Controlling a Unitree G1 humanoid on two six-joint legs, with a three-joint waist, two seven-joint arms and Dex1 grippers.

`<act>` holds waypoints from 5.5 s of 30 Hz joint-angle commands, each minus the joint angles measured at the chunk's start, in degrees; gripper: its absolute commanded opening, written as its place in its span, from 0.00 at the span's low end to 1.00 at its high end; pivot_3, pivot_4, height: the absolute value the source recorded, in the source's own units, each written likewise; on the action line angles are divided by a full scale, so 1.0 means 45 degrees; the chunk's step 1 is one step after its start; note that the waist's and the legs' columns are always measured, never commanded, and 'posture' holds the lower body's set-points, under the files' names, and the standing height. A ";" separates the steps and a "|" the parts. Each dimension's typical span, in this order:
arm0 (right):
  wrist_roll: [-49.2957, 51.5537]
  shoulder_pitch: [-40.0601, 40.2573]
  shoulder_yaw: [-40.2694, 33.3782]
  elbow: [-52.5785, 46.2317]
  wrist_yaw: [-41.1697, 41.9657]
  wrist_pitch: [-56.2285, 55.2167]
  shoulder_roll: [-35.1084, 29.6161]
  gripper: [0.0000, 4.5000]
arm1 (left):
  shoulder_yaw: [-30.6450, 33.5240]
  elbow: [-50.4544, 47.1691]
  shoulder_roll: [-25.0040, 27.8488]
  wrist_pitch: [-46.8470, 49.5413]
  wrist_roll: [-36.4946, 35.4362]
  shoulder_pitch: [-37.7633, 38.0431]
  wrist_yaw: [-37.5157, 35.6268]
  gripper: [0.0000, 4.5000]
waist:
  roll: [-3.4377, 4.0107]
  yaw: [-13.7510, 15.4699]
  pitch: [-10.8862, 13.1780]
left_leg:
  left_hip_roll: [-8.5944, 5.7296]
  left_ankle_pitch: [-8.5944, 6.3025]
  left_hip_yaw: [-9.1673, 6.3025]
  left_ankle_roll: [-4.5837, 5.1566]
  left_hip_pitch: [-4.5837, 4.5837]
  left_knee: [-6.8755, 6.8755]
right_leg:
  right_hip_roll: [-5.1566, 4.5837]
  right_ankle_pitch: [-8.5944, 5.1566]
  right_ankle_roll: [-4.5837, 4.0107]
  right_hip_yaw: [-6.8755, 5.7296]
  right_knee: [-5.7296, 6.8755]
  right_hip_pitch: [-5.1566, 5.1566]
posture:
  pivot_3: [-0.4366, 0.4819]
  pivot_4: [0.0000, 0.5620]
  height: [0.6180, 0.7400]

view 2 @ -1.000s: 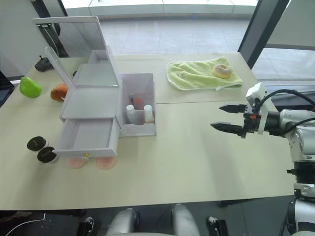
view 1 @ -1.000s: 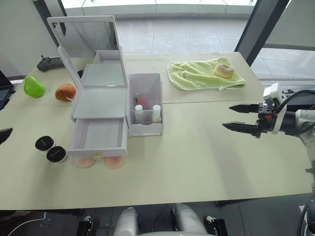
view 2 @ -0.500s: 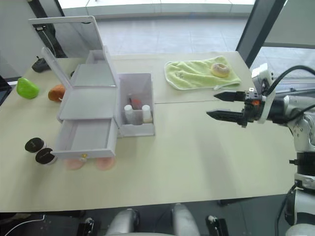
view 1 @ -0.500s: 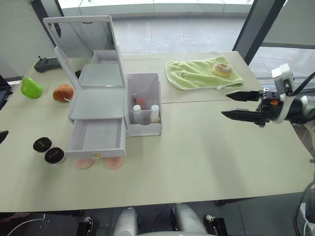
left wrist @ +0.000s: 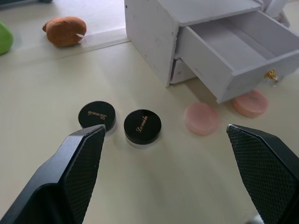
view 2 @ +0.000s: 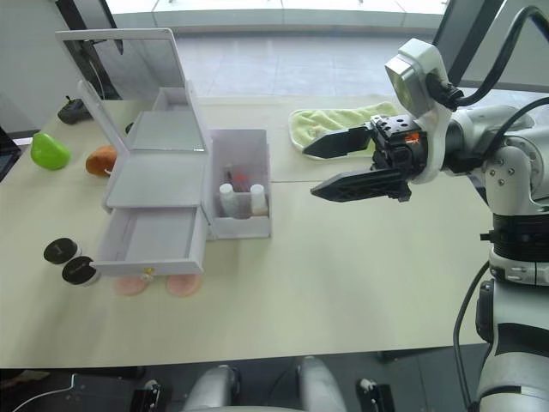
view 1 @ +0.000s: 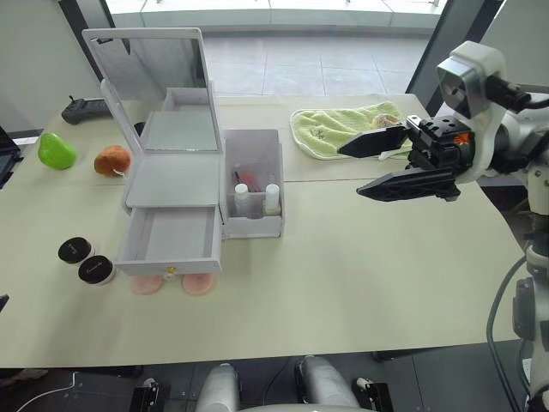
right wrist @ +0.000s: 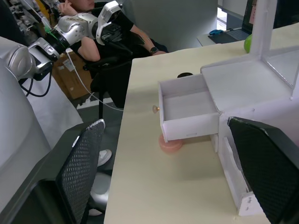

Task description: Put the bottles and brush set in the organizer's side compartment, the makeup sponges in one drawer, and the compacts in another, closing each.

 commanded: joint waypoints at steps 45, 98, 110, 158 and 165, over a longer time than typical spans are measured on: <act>0.1077 0.4136 -0.1402 -0.6977 -0.5770 0.1075 -0.0661 1.00 | -1.2706 -0.2774 -0.6200 -0.5405 0.5168 -0.3659 0.7981 0.99 | 0.0002 0.0120 -0.0054 | -0.0019 -0.0053 -0.0014 0.0090 -0.0034 0.0110 | 0.0051 0.0054 0.0130 0.0037 -0.0008 0.0109 | 0.48 0.27 1.00; -0.0153 0.0514 0.1057 -0.2356 -0.2234 -0.0822 0.1355 1.00 | -0.3200 -0.6642 -0.2053 -0.2719 -0.3786 0.3063 0.4647 0.65 | -0.0030 0.0135 0.0031 | 0.0004 -0.0065 -0.0008 0.0104 -0.0028 0.0088 | 0.0002 -0.0026 0.0029 -0.0001 -0.0047 0.0025 | 0.48 0.27 1.00; 0.0663 0.1151 -0.0167 -0.3213 -0.2888 0.0149 0.1042 1.00 | -0.3561 -0.5056 0.3161 0.0874 -0.4216 -0.1870 0.3773 0.65 | 0.0039 0.0068 0.0052 | -0.0006 -0.0065 -0.0006 0.0104 -0.0014 0.0078 | 0.0029 -0.0020 0.0028 0.0001 -0.0025 0.0052 | 0.48 0.27 1.00; 0.3531 0.5158 -0.3738 -0.6269 -0.5152 0.0783 -0.1393 1.00 | -1.0453 0.0859 0.4046 0.0314 0.0878 -1.1447 0.0138 0.99 | 0.0002 0.0109 0.0041 | -0.0003 -0.0062 -0.0013 0.0109 -0.0047 0.0084 | 0.0045 0.0040 0.0123 0.0016 -0.0018 0.0072 | 0.48 0.27 1.00; 0.0947 0.5802 -0.2903 -0.3902 -0.4252 -0.0987 -0.2041 1.00 | -0.8139 0.3414 0.4684 0.0003 0.1397 -1.0944 -0.0055 0.99 | -0.0018 0.0087 0.0039 | -0.0003 -0.0062 -0.0011 0.0109 -0.0046 0.0088 | 0.0040 0.0024 0.0101 0.0010 -0.0019 0.0072 | 0.48 0.27 1.00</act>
